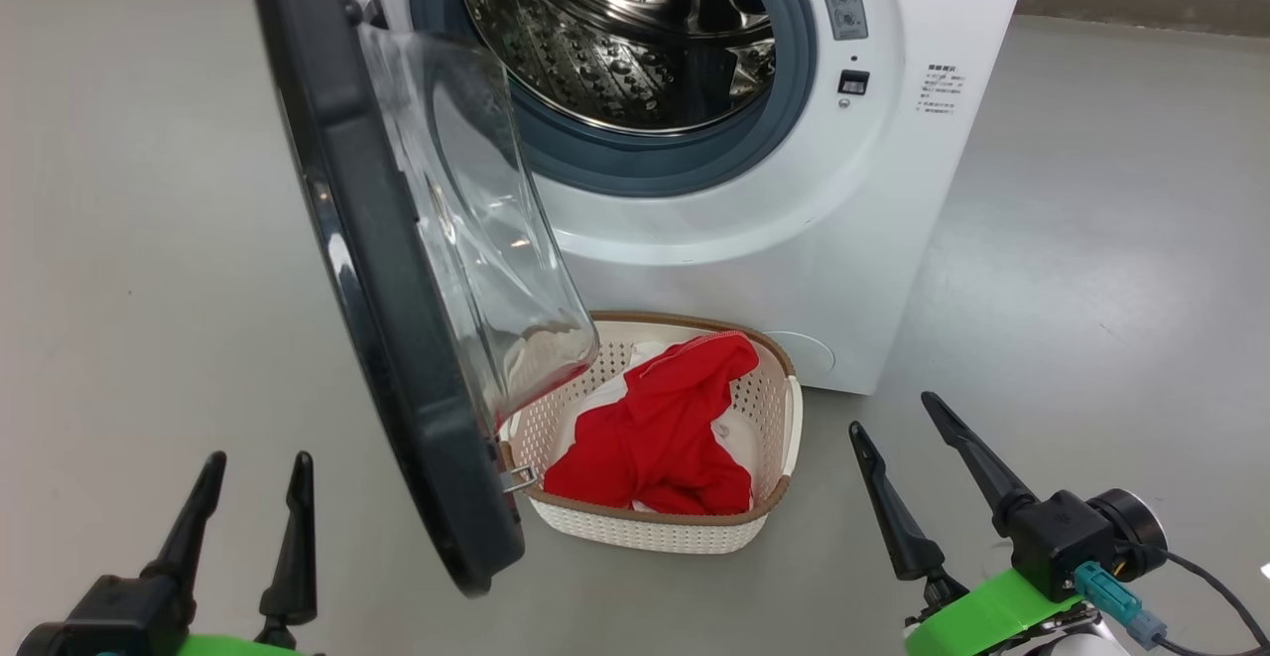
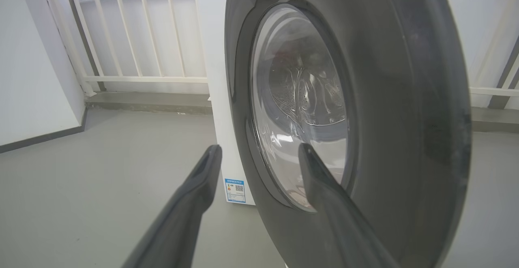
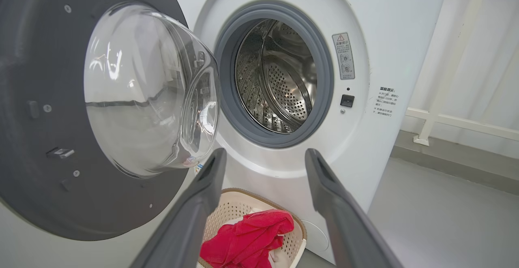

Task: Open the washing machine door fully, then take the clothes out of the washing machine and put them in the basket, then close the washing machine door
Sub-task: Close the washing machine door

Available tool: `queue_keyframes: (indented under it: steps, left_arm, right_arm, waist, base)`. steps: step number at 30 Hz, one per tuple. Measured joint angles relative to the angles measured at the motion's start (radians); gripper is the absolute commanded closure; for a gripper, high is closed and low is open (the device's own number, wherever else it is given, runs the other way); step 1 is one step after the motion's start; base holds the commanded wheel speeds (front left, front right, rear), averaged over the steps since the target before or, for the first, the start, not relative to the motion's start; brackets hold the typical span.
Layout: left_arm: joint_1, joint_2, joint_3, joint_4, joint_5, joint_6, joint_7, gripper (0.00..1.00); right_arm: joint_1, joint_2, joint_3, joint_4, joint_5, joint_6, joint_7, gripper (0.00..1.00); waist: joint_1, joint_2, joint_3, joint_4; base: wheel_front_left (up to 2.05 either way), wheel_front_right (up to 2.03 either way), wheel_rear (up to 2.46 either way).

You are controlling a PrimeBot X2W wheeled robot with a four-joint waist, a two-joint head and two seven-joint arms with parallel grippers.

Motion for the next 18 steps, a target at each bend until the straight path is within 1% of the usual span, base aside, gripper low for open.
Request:
queue_keyframes:
  steps: [5, 6, 7, 8, 11, 12, 16, 18]
  left_arm:
    - [0.000, 0.000, -0.002, 0.004, 0.000, 0.001, -0.003, 0.00]
    - [0.000, 0.000, -0.004, 0.004, 0.000, 0.001, -0.005, 0.02]
    - [0.000, 0.000, -0.004, 0.004, 0.000, 0.001, -0.010, 0.65]
    - [-0.001, 0.000, -0.004, 0.004, 0.000, 0.001, -0.011, 1.00]
    - [-0.005, -0.002, 0.001, -0.003, -0.022, 0.001, -0.011, 1.00]
    - [-0.011, -0.009, 0.008, -0.009, -0.050, -0.002, -0.007, 1.00]
    - [-0.076, -0.054, 0.051, -0.040, -0.227, -0.052, 0.053, 1.00]
    - [-0.115, -0.066, 0.093, -0.061, -0.321, -0.055, 0.099, 1.00]
  right_arm:
    - [-0.001, 0.000, 0.000, 0.000, 0.000, 0.000, 0.000, 0.00]
    - [-0.001, 0.000, 0.000, 0.000, 0.000, 0.000, 0.000, 0.00]
    - [-0.001, 0.000, 0.000, 0.000, 0.000, 0.000, 0.000, 0.00]
    - [-0.001, 0.000, 0.000, 0.000, 0.000, 0.000, 0.000, 0.00]
    - [-0.001, 0.000, -0.001, 0.000, 0.000, 0.000, 0.000, 0.00]
    - [-0.001, 0.000, -0.001, 0.000, 0.000, 0.000, 0.000, 0.00]
    - [-0.001, 0.000, -0.002, 0.000, 0.000, 0.000, 0.000, 0.00]
    - [-0.002, 0.000, -0.001, -0.001, 0.000, 0.000, 0.000, 0.00]
  waist:
    - [0.0000, 0.0000, 0.001, 0.001]
    - [0.0000, 0.0000, 0.000, 0.002]
    - [0.0000, 0.0000, 0.000, 0.002]
    - [0.0000, 0.0000, -0.001, 0.003]
    - [0.0000, 0.0000, -0.002, 0.005]
    - [0.0000, 0.0000, -0.003, 0.006]
    - [0.0000, 0.0000, -0.001, 0.010]
    - [0.0000, 0.0000, 0.001, 0.010]
  base:
    - [0.00, 0.00, 0.00]
    - [0.00, 0.00, 0.00]
    - [0.00, 0.00, 0.00]
    - [0.00, 0.00, 0.00]
    - [0.00, 0.00, 0.00]
    - [0.00, 0.00, 0.00]
    - [0.00, 0.00, 0.00]
    - [0.00, 0.00, 0.00]
